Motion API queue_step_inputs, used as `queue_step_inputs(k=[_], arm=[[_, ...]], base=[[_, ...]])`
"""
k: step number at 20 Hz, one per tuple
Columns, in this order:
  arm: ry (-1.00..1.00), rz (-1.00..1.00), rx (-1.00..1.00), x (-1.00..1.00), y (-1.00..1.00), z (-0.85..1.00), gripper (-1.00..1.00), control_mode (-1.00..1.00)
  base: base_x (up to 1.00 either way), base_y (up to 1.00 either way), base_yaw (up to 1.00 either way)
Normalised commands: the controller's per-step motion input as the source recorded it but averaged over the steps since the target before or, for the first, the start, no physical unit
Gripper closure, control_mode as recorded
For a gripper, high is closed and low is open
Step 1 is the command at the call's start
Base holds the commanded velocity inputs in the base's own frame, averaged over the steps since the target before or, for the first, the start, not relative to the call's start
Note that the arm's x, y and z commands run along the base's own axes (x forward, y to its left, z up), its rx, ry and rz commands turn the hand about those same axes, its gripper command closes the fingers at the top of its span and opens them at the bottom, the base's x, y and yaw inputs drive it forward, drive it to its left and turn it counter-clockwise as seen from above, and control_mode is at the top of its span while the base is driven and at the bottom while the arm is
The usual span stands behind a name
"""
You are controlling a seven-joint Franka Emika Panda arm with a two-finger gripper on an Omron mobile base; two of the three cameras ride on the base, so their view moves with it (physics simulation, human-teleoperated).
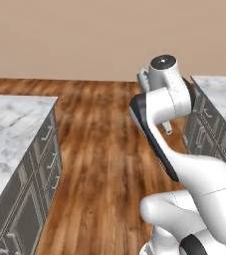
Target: Take the tongs from the drawer on the right and place them on the dining counter next to the tray containing the hot dog.
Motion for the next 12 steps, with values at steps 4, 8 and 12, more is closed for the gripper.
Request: queue_step_inputs(k=[4,8,12], arm=[[0.00,0.00,0.00,0.00,0.00,0.00,1.00,1.00],[0.00,0.00,0.00,0.00,0.00,0.00,1.00,1.00],[0.00,0.00,0.00,0.00,0.00,0.00,1.00,1.00]], base=[[1.00,0.31,-0.29],[1.00,0.18,-0.21],[1.00,0.01,-0.07]])
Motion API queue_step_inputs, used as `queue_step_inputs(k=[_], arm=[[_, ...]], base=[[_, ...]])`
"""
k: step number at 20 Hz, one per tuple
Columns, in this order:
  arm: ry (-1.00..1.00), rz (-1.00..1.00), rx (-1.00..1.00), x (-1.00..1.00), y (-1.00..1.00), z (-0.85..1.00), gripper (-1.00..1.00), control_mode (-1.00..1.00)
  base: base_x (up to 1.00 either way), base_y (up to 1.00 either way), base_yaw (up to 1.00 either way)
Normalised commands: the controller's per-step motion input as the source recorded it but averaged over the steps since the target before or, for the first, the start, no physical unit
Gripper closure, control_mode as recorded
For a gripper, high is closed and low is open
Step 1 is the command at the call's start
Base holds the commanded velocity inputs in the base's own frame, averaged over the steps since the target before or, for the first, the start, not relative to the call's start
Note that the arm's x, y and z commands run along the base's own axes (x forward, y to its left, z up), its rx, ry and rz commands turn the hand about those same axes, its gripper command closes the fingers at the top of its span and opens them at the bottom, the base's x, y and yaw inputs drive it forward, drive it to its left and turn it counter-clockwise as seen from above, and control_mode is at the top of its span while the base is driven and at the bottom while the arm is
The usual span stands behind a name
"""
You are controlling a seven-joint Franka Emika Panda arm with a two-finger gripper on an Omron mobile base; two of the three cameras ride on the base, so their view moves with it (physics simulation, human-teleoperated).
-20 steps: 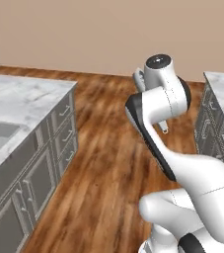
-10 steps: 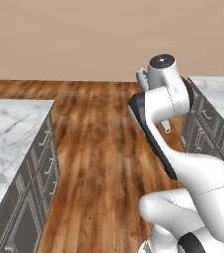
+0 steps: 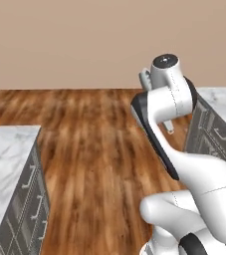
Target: Take the tongs from the drawer on the right and place them on the dining counter next to the tray containing the hot dog.
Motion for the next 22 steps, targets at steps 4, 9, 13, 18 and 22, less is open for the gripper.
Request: queue_step_inputs(k=[4,9,13,18,22], arm=[[0.00,0.00,0.00,0.00,0.00,0.00,1.00,1.00],[0.00,0.00,0.00,0.00,0.00,0.00,1.00,1.00],[0.00,0.00,0.00,0.00,0.00,0.00,1.00,1.00],[0.00,0.00,0.00,0.00,0.00,0.00,1.00,1.00],[0.00,0.00,0.00,0.00,0.00,0.00,1.00,1.00]], base=[[1.00,-0.01,0.01],[1.00,0.00,0.16],[1.00,0.00,0.23],[1.00,0.00,0.27],[1.00,0.00,0.41]])
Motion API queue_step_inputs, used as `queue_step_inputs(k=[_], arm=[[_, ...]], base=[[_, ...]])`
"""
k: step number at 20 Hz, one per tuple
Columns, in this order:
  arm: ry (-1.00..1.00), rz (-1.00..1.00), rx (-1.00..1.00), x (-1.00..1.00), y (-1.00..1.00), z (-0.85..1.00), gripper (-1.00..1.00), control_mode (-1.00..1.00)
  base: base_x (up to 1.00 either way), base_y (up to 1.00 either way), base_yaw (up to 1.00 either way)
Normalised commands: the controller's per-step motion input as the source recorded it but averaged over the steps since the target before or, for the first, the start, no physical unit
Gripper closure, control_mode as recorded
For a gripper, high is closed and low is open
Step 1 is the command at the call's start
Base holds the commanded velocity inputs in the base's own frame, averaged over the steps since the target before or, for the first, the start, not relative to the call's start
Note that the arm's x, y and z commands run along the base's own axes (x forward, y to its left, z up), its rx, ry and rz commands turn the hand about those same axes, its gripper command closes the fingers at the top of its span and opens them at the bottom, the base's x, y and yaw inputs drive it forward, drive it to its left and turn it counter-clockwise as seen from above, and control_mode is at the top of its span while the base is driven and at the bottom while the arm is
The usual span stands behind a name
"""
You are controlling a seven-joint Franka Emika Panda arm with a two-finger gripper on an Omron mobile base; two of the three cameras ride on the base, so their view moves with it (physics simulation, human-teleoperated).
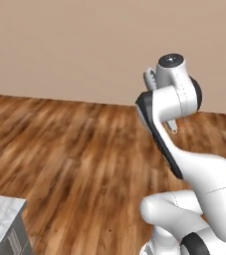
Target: Take the tongs from the drawer on the right and place them on the dining counter next to the tray containing the hot dog.
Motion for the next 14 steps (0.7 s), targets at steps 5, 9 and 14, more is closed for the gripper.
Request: queue_step_inputs(k=[5,9,14], arm=[[0.00,0.00,0.00,0.00,0.00,0.00,1.00,1.00],[0.00,0.00,0.00,0.00,0.00,0.00,1.00,1.00],[0.00,0.00,0.00,0.00,0.00,0.00,1.00,1.00]], base=[[1.00,0.00,0.48],[1.00,0.00,0.45],[1.00,0.02,0.39]])
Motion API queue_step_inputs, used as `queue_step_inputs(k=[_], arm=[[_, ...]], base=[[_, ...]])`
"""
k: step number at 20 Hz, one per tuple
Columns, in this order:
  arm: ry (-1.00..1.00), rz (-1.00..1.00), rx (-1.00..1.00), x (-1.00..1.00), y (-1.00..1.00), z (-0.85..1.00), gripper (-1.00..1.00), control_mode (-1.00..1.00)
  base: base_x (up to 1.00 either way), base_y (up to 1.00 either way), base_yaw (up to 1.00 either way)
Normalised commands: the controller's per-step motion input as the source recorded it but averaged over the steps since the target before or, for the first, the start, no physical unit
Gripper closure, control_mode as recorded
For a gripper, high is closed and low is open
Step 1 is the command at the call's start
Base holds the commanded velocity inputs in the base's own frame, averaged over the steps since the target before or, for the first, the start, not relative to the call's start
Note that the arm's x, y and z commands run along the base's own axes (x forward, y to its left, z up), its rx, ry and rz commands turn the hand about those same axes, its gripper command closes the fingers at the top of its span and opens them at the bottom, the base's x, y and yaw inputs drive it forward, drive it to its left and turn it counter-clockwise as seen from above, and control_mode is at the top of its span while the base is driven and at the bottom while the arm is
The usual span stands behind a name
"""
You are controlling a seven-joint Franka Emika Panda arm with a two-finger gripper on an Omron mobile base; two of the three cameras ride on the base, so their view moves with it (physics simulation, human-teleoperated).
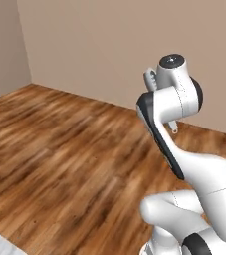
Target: Take the tongs from the drawer on the right and place them on the dining counter next to the tray containing the hot dog.
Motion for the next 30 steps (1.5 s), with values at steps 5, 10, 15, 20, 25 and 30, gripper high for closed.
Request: queue_step_inputs(k=[5,10,15,20,25,30], arm=[[0.00,0.00,0.00,0.00,0.00,0.00,1.00,1.00],[0.00,0.00,0.00,0.00,0.00,0.00,1.00,1.00],[0.00,0.00,0.00,0.00,0.00,0.00,1.00,1.00],[0.00,0.00,0.00,0.00,0.00,0.00,1.00,1.00],[0.00,0.00,0.00,0.00,0.00,0.00,1.00,1.00],[0.00,0.00,0.00,0.00,0.00,0.00,1.00,1.00]], base=[[1.00,-0.01,0.63],[0.94,-0.10,0.85],[0.74,-0.11,0.91],[0.67,-0.24,0.86],[0.50,-0.49,0.79],[0.38,-0.85,0.65]])
